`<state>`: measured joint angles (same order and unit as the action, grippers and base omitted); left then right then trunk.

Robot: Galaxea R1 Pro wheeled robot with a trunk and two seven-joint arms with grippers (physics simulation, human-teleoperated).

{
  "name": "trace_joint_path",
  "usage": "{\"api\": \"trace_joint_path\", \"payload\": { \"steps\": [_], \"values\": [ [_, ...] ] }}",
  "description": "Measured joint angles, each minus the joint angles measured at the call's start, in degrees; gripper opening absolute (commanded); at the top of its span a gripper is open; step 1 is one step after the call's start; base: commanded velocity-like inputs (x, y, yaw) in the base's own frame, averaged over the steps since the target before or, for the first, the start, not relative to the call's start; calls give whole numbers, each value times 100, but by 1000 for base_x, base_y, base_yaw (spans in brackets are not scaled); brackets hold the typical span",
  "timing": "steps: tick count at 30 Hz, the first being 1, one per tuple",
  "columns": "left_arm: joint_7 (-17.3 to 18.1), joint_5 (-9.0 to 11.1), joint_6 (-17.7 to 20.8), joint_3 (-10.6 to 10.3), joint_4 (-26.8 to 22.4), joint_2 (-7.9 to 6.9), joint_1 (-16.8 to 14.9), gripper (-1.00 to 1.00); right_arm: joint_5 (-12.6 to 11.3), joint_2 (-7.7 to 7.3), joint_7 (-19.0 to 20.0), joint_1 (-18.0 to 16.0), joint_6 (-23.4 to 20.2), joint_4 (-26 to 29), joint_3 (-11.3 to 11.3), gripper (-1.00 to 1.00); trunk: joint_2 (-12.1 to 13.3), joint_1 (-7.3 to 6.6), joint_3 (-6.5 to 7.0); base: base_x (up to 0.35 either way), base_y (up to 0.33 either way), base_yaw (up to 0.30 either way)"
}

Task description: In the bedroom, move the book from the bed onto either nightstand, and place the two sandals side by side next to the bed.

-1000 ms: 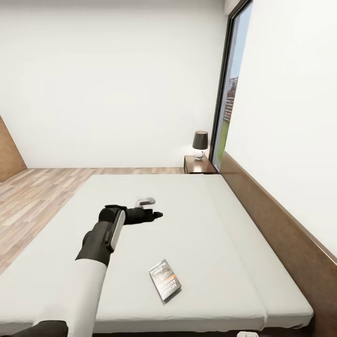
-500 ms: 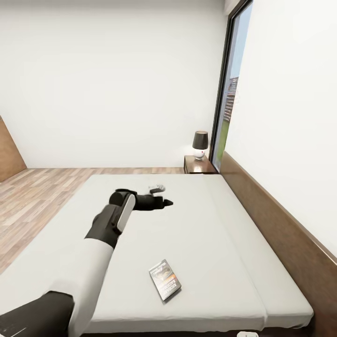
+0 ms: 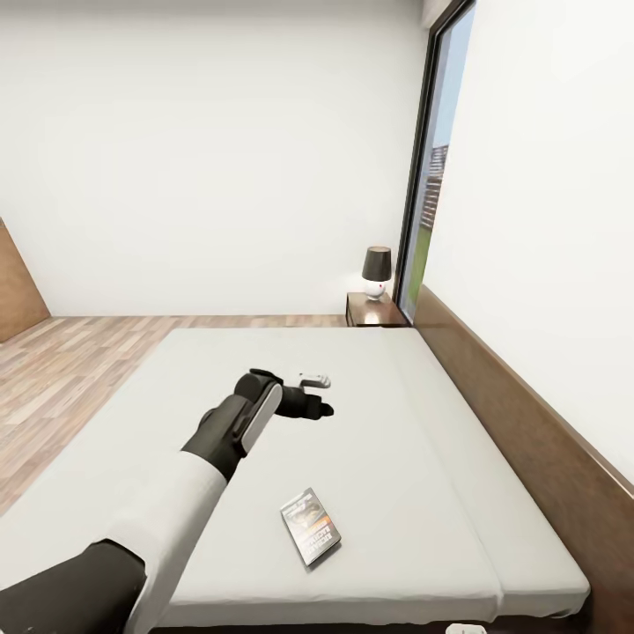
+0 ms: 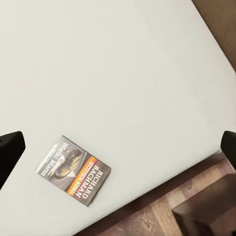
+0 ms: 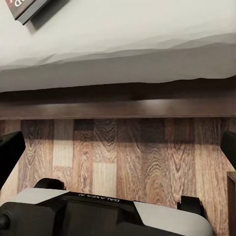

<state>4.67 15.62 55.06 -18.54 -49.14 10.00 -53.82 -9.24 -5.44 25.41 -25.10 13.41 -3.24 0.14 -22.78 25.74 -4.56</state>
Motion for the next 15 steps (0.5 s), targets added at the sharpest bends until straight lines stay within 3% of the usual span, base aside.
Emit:
{"api": "trace_joint_path", "payload": {
  "steps": [7,12,15],
  "values": [
    [-8,15,-255,-34,80,0,0,100,0,0,5,0,0,0,3,100,0,0,0,0,0,0],
    [0,12,-753,-35,571,0,-5,100,0,0,-1,0,0,0,3,100,0,0,0,0,0,0],
    [4,28,-804,-35,724,0,-7,100,0,0,-8,0,0,0,4,100,0,0,0,0,0,0]
  ]
}}
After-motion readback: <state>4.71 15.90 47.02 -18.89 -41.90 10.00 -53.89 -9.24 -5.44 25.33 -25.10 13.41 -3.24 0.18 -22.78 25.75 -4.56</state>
